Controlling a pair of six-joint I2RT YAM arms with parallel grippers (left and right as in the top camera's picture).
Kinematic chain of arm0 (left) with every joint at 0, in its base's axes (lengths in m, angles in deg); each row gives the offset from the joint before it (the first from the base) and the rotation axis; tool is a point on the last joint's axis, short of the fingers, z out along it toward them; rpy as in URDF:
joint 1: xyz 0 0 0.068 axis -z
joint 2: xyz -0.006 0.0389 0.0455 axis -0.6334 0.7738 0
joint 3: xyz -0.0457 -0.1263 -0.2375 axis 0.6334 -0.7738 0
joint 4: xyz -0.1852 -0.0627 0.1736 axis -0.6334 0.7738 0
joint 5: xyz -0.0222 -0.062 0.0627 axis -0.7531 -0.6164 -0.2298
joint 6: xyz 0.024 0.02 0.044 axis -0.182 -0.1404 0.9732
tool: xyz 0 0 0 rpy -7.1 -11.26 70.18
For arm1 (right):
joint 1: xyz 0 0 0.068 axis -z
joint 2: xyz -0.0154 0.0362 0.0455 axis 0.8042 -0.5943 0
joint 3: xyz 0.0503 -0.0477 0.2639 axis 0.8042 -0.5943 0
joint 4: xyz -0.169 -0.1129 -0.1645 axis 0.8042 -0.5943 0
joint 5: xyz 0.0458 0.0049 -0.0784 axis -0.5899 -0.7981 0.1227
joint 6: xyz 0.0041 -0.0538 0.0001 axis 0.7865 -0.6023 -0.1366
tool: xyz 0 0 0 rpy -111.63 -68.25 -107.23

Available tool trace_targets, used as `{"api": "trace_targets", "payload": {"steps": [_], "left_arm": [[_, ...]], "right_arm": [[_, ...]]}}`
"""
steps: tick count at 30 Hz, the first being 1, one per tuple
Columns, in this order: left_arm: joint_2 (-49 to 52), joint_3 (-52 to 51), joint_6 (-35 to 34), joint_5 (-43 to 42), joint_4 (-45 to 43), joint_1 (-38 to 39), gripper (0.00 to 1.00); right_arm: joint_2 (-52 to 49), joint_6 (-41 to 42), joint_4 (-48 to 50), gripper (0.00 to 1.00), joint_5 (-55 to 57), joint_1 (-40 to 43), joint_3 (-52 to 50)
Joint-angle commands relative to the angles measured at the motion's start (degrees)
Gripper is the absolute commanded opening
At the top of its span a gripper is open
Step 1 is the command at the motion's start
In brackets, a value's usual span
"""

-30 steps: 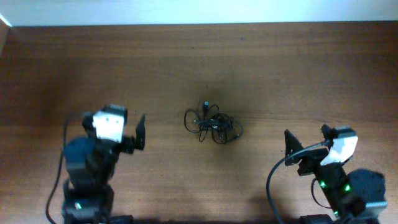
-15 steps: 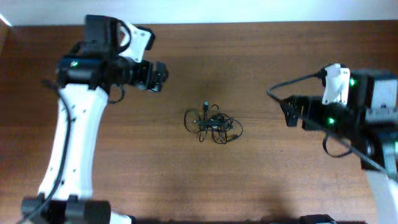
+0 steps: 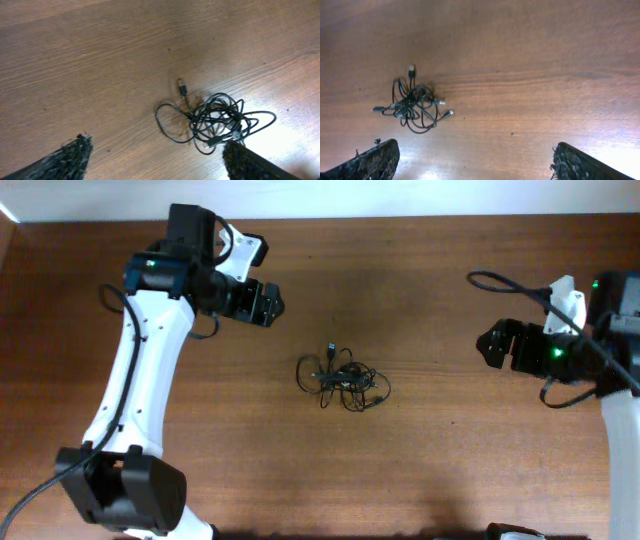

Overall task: Untangle cables
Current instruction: 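Reach the left gripper down and grasp the black cable tangle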

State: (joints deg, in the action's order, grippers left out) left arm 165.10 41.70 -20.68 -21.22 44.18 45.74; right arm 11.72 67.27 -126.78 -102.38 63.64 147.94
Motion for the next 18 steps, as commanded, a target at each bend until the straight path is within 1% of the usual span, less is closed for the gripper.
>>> {"api": "trace_targets", "payload": {"steps": [1, 2, 4, 6, 7, 9, 10, 12, 13, 14, 16, 18], "left_arm": [[3.7, 1.0, -4.5, -0.9, -0.5, 3.5, 0.79], [4.7, 1.0, -5.9, -0.8, -1.0, 5.2, 0.77], [5.7, 1.0, -6.1, -0.8, -2.1, 7.5, 0.75], [6.8, 1.0, -4.9, -0.8, -2.6, 9.8, 0.66], [7.4, 1.0, -3.1, -0.9, -2.3, 10.7, 0.62], [8.6, 1.0, 2.7, -0.9, -0.5, 13.1, 0.56], [9.1, 1.0, 5.8, -1.1, 0.6, 14.4, 0.56], [9.8, 1.0, 7.1, -1.1, 1.2, 16.4, 0.56], [10.5, 1.0, 7.6, -1.1, 1.9, 17.8, 0.53], [11.1, 1.0, 11.4, -2.6, 3.4, 18.8, 0.50], [11.9, 1.0, 19.2, -6.6, 6.8, 20.2, 0.47], [11.9, 1.0, 24.0, -7.2, 9.4, 21.4, 0.45]], "right_arm": [[-4.5, -0.5, -0.7, 0.96, -5.0, 0.4, 0.8], [-5.5, -0.5, -0.8, 0.95, -5.8, 0.4, 0.8], [-6.6, -0.5, -1.1, 0.95, -6.1, 0.4, 0.8], [-6.9, -0.5, -1.1, 0.95, -6.1, 0.4, 0.8], [-6.9, -0.5, -1.2, 0.95, -6.1, 0.4, 0.8], [-6.9, -0.5, -1.2, 0.95, -6.0, 0.4, 0.8], [-6.9, -0.5, -1.2, 0.95, -6.0, 0.4, 0.8], [-6.9, -0.5, -1.2, 0.95, -6.0, 0.4, 0.8], [-6.9, -0.5, -1.2, 0.95, -6.0, 0.4, 0.8], [-6.9, -0.5, -1.2, 0.95, -6.0, 0.4, 0.8], [-6.9, -0.5, -1.2, 0.95, -6.0, 0.4, 0.8], [-6.9, -0.5, -1.3, 0.95, -6.0, 0.4, 0.8]]}}
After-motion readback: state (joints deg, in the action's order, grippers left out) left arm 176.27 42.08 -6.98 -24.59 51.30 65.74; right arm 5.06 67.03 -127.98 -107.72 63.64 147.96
